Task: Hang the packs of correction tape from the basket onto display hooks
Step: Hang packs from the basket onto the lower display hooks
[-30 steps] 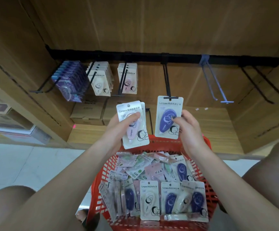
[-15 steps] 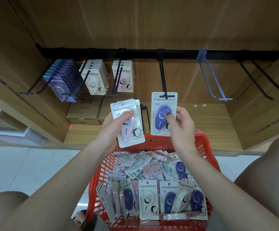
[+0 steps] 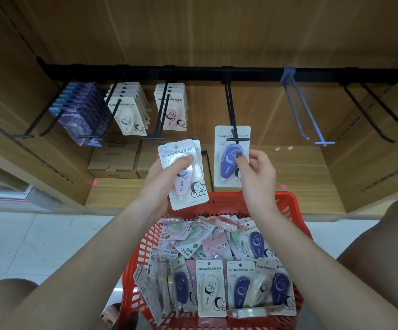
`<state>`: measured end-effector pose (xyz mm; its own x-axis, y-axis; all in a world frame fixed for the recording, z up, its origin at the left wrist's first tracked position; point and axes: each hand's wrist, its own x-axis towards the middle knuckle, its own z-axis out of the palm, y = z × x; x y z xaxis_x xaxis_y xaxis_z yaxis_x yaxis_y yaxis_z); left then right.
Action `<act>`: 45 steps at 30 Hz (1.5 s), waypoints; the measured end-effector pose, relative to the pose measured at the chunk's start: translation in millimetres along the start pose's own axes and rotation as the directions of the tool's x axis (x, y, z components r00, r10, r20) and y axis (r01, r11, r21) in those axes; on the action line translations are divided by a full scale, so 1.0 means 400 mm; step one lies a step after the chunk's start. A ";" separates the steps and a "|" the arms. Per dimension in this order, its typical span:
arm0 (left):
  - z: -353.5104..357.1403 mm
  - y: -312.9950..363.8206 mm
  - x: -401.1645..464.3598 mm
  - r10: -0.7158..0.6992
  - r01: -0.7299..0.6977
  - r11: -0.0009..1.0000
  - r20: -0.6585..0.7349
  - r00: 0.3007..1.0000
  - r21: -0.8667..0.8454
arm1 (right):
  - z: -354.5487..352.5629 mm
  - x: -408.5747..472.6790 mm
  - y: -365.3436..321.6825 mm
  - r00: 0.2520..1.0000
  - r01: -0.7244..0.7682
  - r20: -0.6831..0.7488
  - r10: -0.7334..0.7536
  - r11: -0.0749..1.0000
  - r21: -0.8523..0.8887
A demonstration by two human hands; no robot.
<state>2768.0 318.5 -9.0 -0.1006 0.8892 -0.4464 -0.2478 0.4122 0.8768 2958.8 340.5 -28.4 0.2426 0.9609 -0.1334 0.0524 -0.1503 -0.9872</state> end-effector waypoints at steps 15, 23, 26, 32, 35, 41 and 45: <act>-0.028 0.024 0.009 -0.025 0.023 0.999 -0.051 0.998 -0.038 | 0.138 0.399 -0.053 0.951 -0.303 0.046 0.307 0.950 -0.077; -0.077 0.046 -0.027 0.026 -0.030 0.999 -0.115 0.993 -0.039 | 0.131 0.099 0.006 0.853 -0.397 0.369 0.369 0.918 0.001; -0.095 0.047 -0.051 0.047 -0.051 0.998 -0.126 0.991 -0.032 | 0.142 -0.015 -0.028 0.741 -0.398 0.582 0.335 0.917 -0.021; -0.133 0.041 -0.094 0.129 -0.123 0.991 -0.155 0.979 0.046 | 0.198 -0.086 -0.036 0.701 -0.358 0.660 0.270 0.934 -0.002; -0.153 0.040 -0.103 0.163 -0.153 0.986 -0.164 0.973 0.070 | 0.206 -0.097 -0.034 0.726 -0.348 0.637 0.258 0.937 0.016; -0.172 0.043 -0.111 0.082 -0.076 0.996 -0.132 0.988 0.051 | 0.232 -0.113 -0.018 0.766 -0.314 0.604 0.220 0.948 0.054; -0.195 0.042 -0.110 0.018 -0.015 1.000 -0.150 0.988 0.021 | 0.246 -0.125 -0.012 0.799 -0.285 0.569 0.195 0.956 0.072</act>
<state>2693.3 270.6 11.5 -0.2489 0.8565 -0.4521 -0.2262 0.4025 0.8870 2851.0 316.3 -25.6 -0.3472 0.8705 -0.3488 -0.0882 -0.4006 -0.9120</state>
